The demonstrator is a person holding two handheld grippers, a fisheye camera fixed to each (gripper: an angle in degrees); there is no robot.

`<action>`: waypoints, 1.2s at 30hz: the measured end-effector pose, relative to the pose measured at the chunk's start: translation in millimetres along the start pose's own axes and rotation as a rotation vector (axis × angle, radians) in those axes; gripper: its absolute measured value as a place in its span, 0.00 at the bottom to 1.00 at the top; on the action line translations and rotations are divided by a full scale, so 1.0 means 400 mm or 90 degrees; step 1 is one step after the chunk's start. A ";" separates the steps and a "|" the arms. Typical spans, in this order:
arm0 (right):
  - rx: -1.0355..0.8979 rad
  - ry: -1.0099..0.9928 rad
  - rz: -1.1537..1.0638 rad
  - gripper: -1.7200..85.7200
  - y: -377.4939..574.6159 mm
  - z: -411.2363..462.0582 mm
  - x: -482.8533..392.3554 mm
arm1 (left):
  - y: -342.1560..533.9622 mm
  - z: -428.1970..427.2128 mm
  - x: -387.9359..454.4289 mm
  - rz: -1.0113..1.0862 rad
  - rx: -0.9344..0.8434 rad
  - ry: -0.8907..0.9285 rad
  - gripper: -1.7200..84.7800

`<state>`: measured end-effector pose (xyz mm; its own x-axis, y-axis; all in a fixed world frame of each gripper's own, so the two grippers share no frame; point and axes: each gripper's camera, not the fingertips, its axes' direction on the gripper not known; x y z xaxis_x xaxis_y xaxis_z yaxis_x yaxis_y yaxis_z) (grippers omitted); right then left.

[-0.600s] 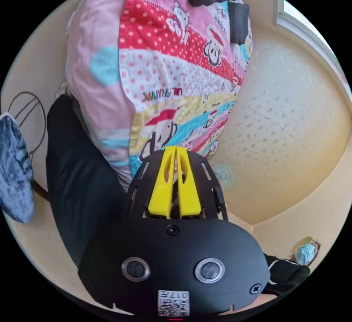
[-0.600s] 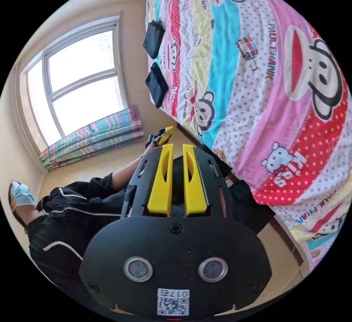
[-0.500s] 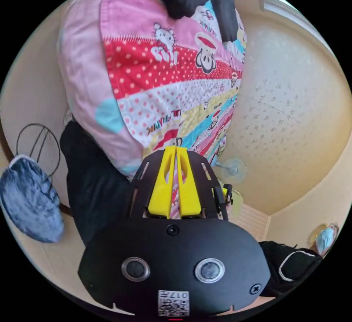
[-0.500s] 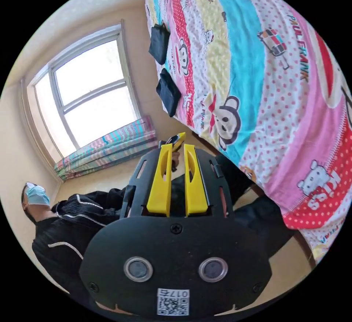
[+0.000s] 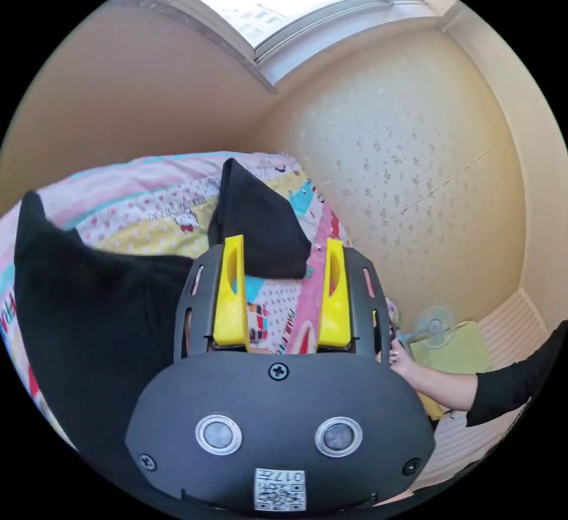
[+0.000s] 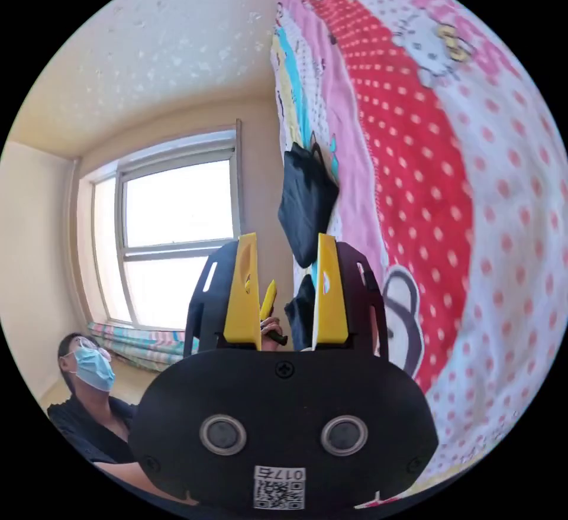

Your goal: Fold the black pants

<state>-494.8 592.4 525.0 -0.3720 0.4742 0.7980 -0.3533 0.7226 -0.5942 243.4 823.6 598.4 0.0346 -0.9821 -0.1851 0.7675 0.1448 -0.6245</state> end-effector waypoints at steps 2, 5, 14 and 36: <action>-0.060 0.112 -0.080 0.20 -0.121 0.130 0.008 | -0.055 0.088 -0.054 0.005 -0.047 0.002 0.25; -0.115 0.253 -0.156 0.21 -0.186 0.261 0.047 | -0.063 0.233 -0.156 -0.096 -0.151 0.058 0.23; -0.175 0.337 -0.260 0.16 -0.111 0.413 0.204 | 0.012 0.274 -0.303 -0.124 -0.051 0.128 0.13; -0.228 0.385 -0.114 0.07 0.318 0.029 -0.128 | 0.160 -0.091 -0.233 -0.414 -0.280 0.205 0.10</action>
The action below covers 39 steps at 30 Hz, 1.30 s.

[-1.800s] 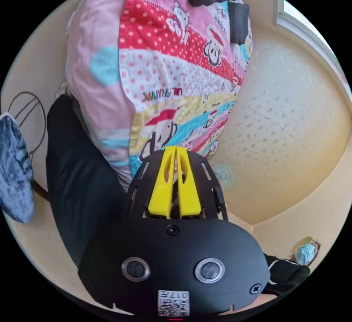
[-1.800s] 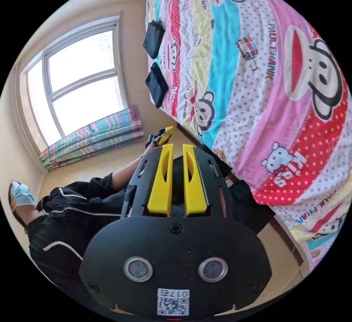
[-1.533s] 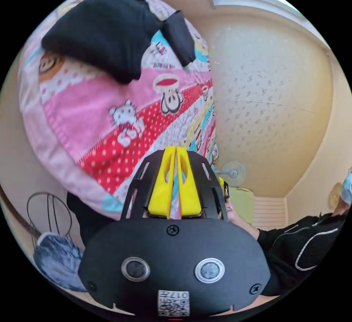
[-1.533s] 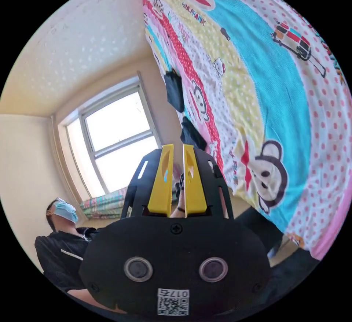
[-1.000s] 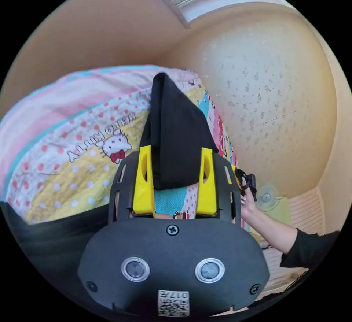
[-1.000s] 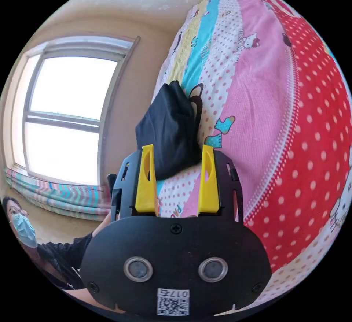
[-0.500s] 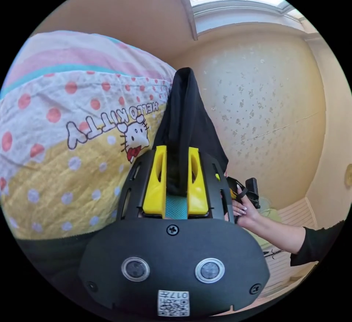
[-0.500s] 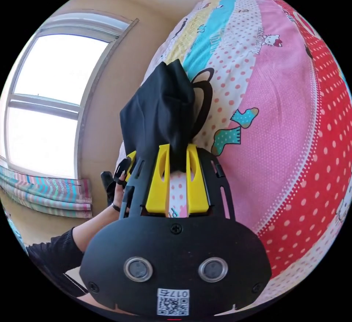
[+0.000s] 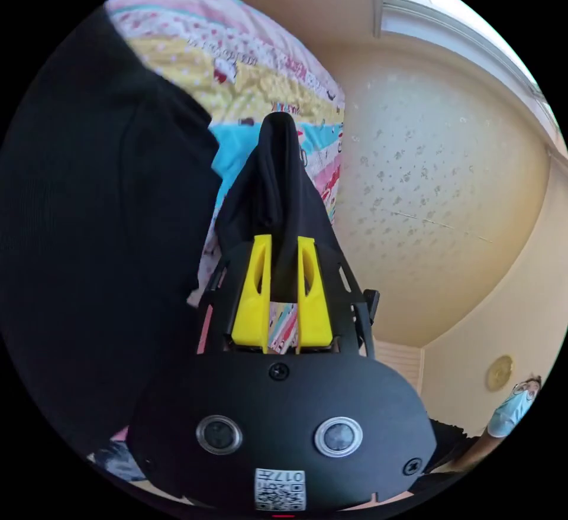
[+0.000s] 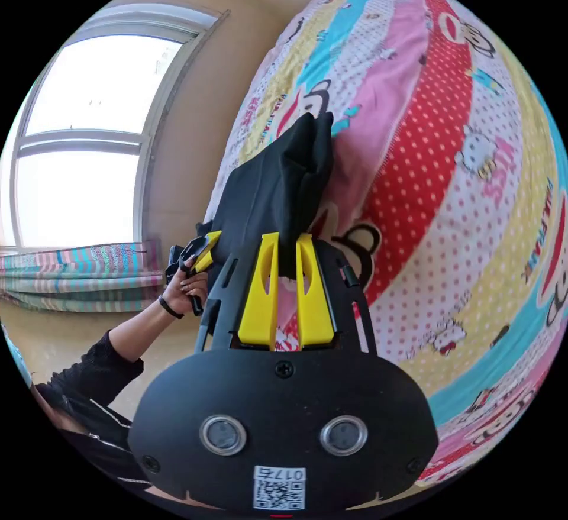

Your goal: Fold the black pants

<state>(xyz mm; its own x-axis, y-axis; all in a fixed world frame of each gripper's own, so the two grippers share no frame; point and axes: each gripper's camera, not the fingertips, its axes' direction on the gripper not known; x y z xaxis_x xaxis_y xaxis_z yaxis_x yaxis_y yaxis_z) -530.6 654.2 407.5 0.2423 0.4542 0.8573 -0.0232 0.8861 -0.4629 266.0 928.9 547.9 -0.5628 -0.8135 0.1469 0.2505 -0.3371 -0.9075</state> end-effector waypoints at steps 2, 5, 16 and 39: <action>0.004 -0.063 0.077 0.07 0.214 -0.074 0.072 | 0.135 -0.003 -0.065 -0.055 -0.004 0.035 0.10; 0.030 -0.149 0.154 0.06 0.484 -0.187 0.135 | 0.374 -0.011 -0.153 -0.145 0.004 0.065 0.10; 0.189 -0.234 0.111 0.05 0.773 -0.784 0.054 | 0.696 0.139 0.055 -0.138 -0.026 0.109 0.08; 0.308 -0.422 0.331 0.03 1.365 -1.226 0.141 | 1.011 0.206 -0.060 -0.057 -0.071 0.156 0.09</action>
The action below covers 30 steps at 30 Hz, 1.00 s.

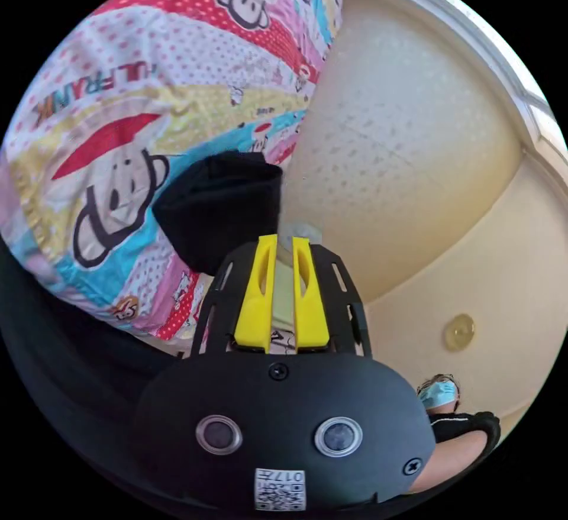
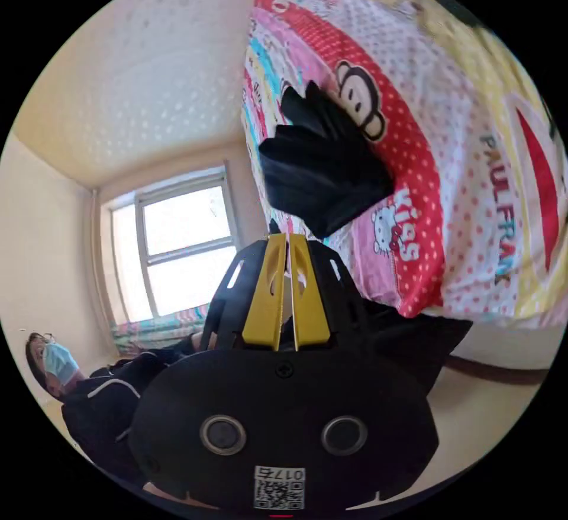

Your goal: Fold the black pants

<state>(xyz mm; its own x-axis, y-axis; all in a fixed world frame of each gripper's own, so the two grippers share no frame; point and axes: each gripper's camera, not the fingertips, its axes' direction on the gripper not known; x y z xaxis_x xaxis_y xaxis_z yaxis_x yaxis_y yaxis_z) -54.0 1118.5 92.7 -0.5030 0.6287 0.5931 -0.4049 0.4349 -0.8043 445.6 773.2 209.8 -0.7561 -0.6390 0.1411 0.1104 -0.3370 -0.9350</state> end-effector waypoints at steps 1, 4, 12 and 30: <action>0.032 -0.026 0.023 0.03 0.050 -0.043 0.030 | 0.005 -0.005 -0.002 -0.004 0.010 -0.010 0.10; 0.091 -0.041 0.064 0.03 0.154 -0.117 0.055 | -0.026 0.040 0.055 0.012 -0.001 -0.084 0.14; 0.017 -0.038 0.011 0.04 0.153 -0.027 -0.102 | -0.300 0.542 0.339 0.271 -0.231 -0.404 0.20; 0.209 -0.032 -0.240 0.10 0.165 -0.077 -0.523 | 0.389 0.996 0.226 0.395 -0.853 -0.454 0.07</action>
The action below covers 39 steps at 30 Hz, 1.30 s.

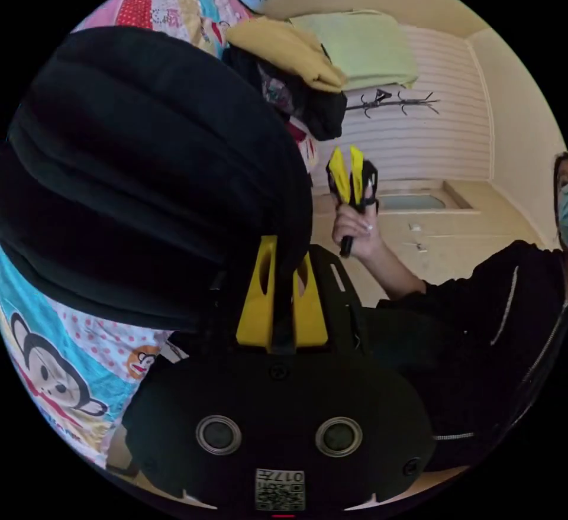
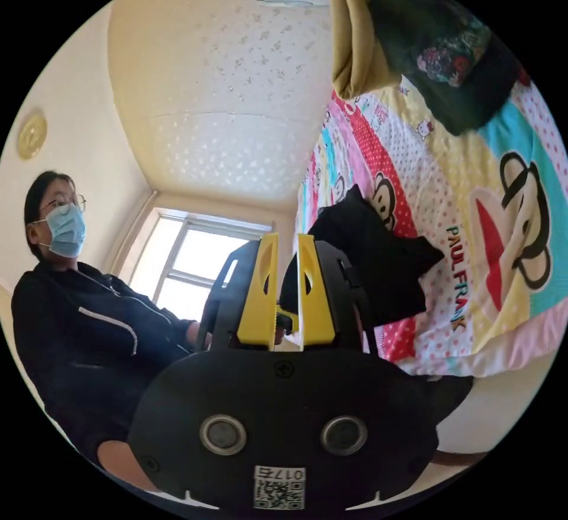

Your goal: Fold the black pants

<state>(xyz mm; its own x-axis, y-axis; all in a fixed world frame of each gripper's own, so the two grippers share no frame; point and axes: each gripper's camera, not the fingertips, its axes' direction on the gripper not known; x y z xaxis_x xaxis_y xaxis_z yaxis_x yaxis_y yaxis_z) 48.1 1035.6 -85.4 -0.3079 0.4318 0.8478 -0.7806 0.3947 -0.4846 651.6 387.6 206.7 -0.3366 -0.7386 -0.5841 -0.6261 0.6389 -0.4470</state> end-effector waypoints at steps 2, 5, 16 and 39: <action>-0.095 0.068 0.021 0.15 -0.021 0.093 0.000 | -0.013 0.056 -0.018 -0.034 -0.084 -0.025 0.08; -0.191 0.141 0.038 0.19 -0.018 0.246 0.019 | -0.057 0.094 -0.019 -0.009 -0.219 -0.078 0.08; -0.267 0.283 -0.014 0.24 -0.111 0.786 0.009 | -0.116 -0.028 0.035 0.005 -0.275 -0.035 0.09; -0.254 0.682 0.050 0.04 0.042 0.661 0.312 | 0.127 -0.421 -0.220 -0.303 0.415 0.073 0.18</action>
<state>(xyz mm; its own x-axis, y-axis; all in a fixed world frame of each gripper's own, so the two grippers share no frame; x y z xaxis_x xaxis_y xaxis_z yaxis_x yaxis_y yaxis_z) -147.3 881.7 69.2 0.4218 0.8604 0.2861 -0.4931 0.4825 -0.7239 531.2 448.6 349.3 -0.2305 -0.9572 -0.1753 -0.1970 0.2224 -0.9548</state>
